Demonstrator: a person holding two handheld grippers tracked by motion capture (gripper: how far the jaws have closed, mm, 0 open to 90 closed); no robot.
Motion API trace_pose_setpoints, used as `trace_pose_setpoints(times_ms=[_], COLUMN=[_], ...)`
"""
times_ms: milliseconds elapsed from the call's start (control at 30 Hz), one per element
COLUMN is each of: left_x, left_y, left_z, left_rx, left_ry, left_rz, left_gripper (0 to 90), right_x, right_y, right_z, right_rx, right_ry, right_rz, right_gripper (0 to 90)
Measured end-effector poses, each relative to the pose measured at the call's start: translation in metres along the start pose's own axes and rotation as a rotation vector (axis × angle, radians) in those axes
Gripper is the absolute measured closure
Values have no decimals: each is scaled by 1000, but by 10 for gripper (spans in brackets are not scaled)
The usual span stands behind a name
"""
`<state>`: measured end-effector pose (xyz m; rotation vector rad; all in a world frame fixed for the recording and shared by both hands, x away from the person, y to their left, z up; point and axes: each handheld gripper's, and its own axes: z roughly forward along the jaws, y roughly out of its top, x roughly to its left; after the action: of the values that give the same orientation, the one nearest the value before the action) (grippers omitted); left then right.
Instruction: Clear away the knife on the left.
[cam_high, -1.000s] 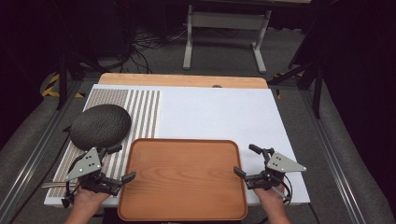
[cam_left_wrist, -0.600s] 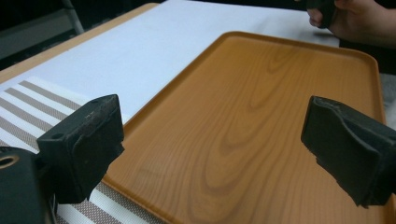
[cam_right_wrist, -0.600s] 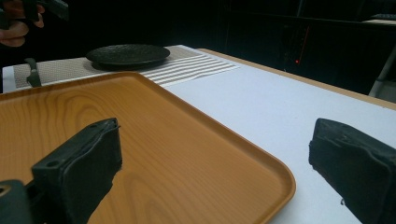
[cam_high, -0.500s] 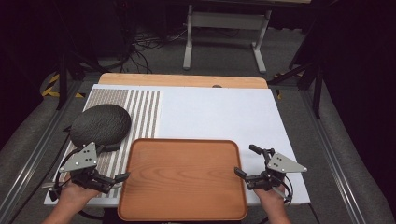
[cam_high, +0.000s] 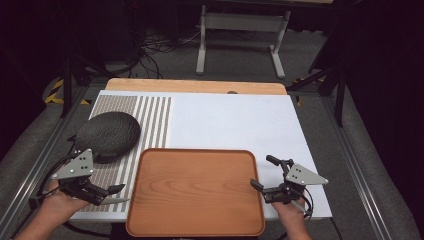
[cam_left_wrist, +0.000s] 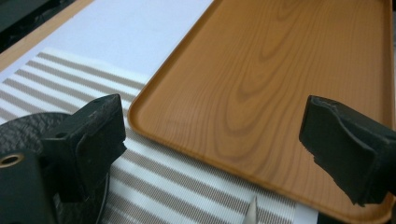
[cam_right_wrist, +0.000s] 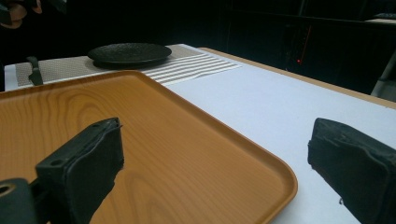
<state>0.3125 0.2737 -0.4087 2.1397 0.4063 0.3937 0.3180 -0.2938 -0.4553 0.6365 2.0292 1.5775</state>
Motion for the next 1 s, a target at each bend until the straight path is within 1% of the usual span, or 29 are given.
trace_pose_setpoints(times_ms=[67,233,300,333,367,400,533,567,600,633,667,700,733,767,800,867,967,1000], left_x=[2,6,9,9,11,11,14,14,14,15,15,16,16,18,20,21,23,24], left_y=[-1,-2,-3,-3,-5,-5,-8,-9,-9,-11,-11,-12,-12,-13,-15,-16,-18,-19], left_z=[-4,-11,-14,-14,-16,-16,-18,-19,-19,-20,-20,-19,-19,-19,-19,-19,-19,-18], left_rx=[30,73,108,108,134,134,189,196,196,218,218,240,240,256,272,276,296,309], left_ry=[10,0,-3,-3,-3,-3,-17,-16,-16,-6,-6,-15,-15,-20,-35,-40,-66,-79], left_rz=[3,12,20,20,27,27,37,46,46,56,56,53,53,50,44,40,38,36], left_gripper=[70,82,84,84,86,88,89,92,95,92,82,83,83,83,85,87,106,108], right_x=[0,0,0,0,0,0,0,0,0,0,0,0,0,0,0,0,0,-1], right_y=[0,0,0,0,0,0,-1,-1,-1,-1,-1,-1,-1,-1,-1,-1,-1,-1], right_z=[0,1,1,1,1,1,1,1,1,1,1,1,1,1,1,1,1,1], right_rx=[-1,1,-2,-2,-2,-2,-2,-2,-2,0,0,-1,-1,-1,1,1,0,0], right_ry=[0,7,10,11,11,11,10,12,12,11,11,12,12,12,10,11,12,13], right_rz=[0,3,2,2,1,1,3,4,4,3,3,5,5,5,5,7,9,7], right_gripper=[40,40,41,41,41,41,41,41,41,42,42,42,42,42,42,42,42,42])
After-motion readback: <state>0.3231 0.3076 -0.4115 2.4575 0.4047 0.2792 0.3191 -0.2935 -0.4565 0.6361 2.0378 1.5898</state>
